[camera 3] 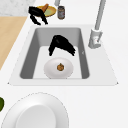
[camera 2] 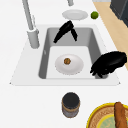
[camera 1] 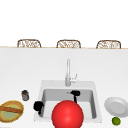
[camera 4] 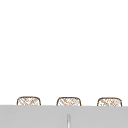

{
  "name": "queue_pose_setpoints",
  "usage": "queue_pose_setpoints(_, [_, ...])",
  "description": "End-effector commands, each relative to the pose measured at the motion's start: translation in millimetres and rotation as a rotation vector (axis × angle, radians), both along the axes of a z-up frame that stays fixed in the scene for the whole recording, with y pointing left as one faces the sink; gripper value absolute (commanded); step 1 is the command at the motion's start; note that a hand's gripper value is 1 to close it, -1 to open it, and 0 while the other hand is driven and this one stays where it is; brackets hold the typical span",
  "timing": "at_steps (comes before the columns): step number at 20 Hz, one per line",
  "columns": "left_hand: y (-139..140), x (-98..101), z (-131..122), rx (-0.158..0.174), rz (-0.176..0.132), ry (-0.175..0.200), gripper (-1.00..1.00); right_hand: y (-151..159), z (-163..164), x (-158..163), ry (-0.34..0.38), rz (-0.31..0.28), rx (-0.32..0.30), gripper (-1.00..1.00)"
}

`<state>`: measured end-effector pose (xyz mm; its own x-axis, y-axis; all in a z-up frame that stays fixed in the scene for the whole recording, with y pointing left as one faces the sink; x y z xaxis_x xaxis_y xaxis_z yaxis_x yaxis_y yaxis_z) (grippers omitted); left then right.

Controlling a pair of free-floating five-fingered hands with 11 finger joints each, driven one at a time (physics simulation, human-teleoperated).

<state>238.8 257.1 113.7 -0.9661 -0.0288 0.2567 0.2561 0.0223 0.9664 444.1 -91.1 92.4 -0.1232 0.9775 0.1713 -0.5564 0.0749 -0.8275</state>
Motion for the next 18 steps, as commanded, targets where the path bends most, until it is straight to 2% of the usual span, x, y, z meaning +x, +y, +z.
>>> queue_pose_setpoints(1, [0, 0.0, 0, 0.0, 0.0, 0.0, 0.0, -12, 19, 0, -0.087, 0.063, 0.012, -1.0])
queue_pose_setpoints(13, [0, 0.0, 0, 0.0, 0.0, 0.0, 0.0, -46, 74, 0, -0.314, 0.131, 0.062, -1.0])
queue_pose_setpoints(16, [0, 0.0, 0, 0.0, 0.0, 0.0, 0.0, -50, 86, 5, -0.365, 0.132, 0.065, -1.0])
queue_pose_setpoints(18, [0, 0.0, 0, 0.0, 0.0, 0.0, 0.0, -48, 94, 12, -0.397, 0.108, 0.061, -1.0])
